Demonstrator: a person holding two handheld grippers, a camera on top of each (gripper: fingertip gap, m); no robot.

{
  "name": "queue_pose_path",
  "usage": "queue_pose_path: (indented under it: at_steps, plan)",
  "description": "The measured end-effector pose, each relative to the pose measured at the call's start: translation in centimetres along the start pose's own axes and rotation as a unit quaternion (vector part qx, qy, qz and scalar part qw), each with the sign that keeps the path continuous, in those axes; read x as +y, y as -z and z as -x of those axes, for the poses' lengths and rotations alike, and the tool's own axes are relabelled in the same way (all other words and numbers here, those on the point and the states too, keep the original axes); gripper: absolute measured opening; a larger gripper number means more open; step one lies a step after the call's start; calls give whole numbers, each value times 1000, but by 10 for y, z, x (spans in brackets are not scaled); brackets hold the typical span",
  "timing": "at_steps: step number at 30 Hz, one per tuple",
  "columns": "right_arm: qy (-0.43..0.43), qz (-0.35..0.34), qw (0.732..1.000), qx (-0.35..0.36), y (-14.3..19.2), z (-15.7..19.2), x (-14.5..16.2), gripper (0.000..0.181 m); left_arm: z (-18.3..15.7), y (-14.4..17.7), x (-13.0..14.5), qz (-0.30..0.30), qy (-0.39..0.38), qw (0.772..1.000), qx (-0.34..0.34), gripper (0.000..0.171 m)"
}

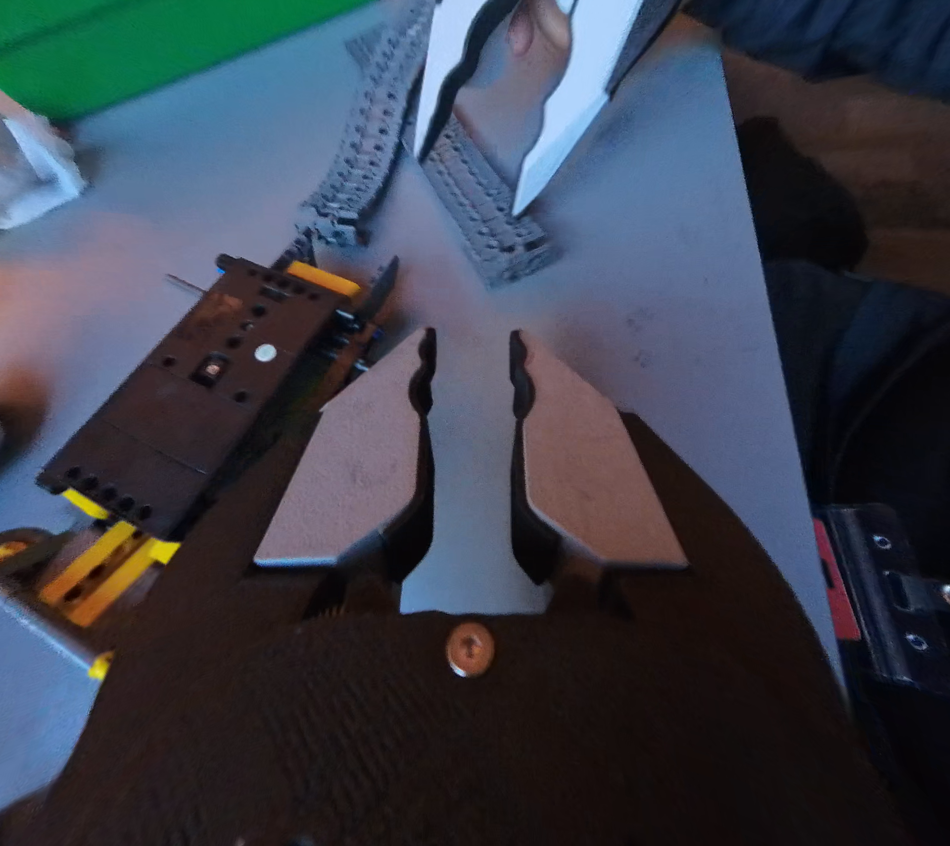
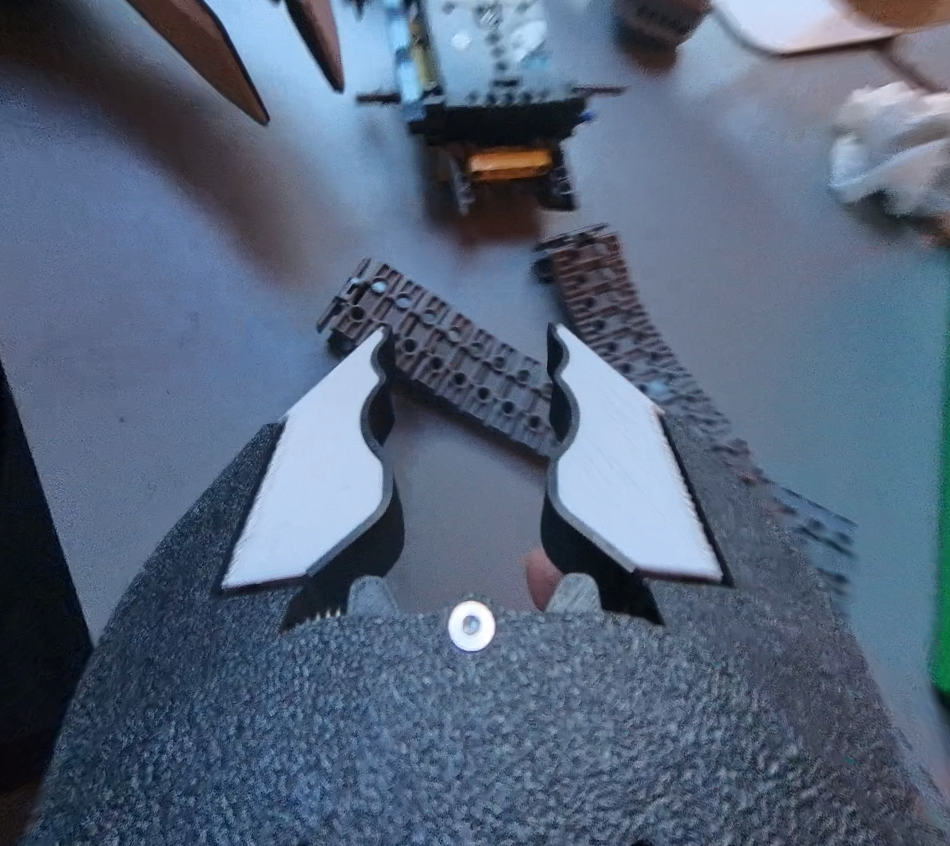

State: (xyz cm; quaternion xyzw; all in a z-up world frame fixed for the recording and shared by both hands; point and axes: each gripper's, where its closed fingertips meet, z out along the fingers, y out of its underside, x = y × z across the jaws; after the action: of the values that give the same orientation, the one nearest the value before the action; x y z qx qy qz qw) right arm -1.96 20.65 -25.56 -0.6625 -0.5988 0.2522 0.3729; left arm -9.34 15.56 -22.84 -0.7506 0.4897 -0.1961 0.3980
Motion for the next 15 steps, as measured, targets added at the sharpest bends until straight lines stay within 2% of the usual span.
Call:
queue_pose_path:
  at_steps: [3, 4, 6, 8, 9, 12, 15]
  plan:
    - [13, 12, 999, -50, -5, 23, -2, 17, 1, 19, 11, 6, -7, 1000, -28, 27]
    - [21, 10, 998, -51, -4, 26, -3, 11, 8, 32, 16, 3, -2, 999, -43, 27]
    - [22, 1, 998, -59, -1, 33, -9, 20, 32, 61, 31, 5, 19, 996, -83, 33]
    - [17, -31, 997, -66, 5, 39, -26, 22, 62, 86, 52, 22, 44, 990, -129, 61]
    - [14, -55, 996, -67, 6, 42, -39, 22, 72, 94, 60, 24, 51, 989, -137, 63]
    - [4, -92, 994, -56, -5, 50, -73, 22, 93, 94, 72, 22, 48, 989, -137, 70]
    - [8, -99, 994, -50, -32, 60, -100, 32, 104, 78, 78, 48, -8, 989, -137, 73]
